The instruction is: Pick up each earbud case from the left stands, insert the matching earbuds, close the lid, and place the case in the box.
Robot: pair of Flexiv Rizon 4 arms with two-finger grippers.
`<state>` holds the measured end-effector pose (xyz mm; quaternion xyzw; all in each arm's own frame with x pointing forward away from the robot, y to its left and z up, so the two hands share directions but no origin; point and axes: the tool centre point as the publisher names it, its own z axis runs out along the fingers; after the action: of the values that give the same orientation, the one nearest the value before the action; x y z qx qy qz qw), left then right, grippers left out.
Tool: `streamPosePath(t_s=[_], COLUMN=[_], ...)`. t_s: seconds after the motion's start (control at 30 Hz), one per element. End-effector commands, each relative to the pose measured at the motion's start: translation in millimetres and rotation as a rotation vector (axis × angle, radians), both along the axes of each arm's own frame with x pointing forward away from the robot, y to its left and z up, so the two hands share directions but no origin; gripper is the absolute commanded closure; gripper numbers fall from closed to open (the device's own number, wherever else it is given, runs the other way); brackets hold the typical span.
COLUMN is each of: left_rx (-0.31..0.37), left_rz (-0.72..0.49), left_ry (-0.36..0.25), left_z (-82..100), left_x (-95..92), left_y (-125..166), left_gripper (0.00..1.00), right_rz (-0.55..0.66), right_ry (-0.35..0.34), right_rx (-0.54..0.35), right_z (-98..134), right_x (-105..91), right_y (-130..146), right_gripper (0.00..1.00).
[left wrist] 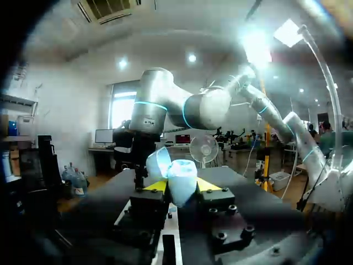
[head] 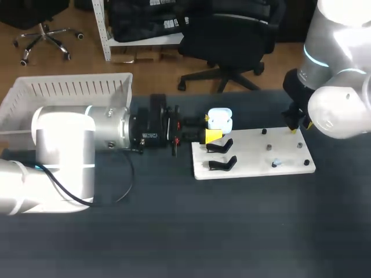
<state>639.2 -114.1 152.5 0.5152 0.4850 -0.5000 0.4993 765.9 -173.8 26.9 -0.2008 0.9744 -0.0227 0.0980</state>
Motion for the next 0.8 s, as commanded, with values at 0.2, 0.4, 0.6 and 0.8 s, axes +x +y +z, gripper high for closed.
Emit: streamPosePath(t_s=[0.2, 0.4, 0.6, 0.8], left_rx=[-0.005, -0.005, -0.005, -0.005], left_rz=[0.006, 0.006, 0.006, 0.006], left_ry=[-0.004, -0.004, -0.004, -0.004], left_z=[-1.0, -1.0, -1.0, -1.0], left_x=[-1.2, -1.2, -1.2, -1.2], left_y=[-0.3, -0.3, -0.3, -0.3], left_gripper=[1.0, 1.0, 1.0, 1.0], right_rz=[0.001, 0.007, 0.005, -0.002], right_ry=[0.001, 0.006, 0.009, 0.012], right_rx=[0.006, 0.002, -0.003, -0.006], right_z=[0.3, -1.0, -1.7, -3.9], right_x=[4.0, 5.0, 5.2, 4.1], right_y=[3.9, 6.7, 7.2, 5.8], right_gripper=[0.64, 0.7, 0.82, 0.8])
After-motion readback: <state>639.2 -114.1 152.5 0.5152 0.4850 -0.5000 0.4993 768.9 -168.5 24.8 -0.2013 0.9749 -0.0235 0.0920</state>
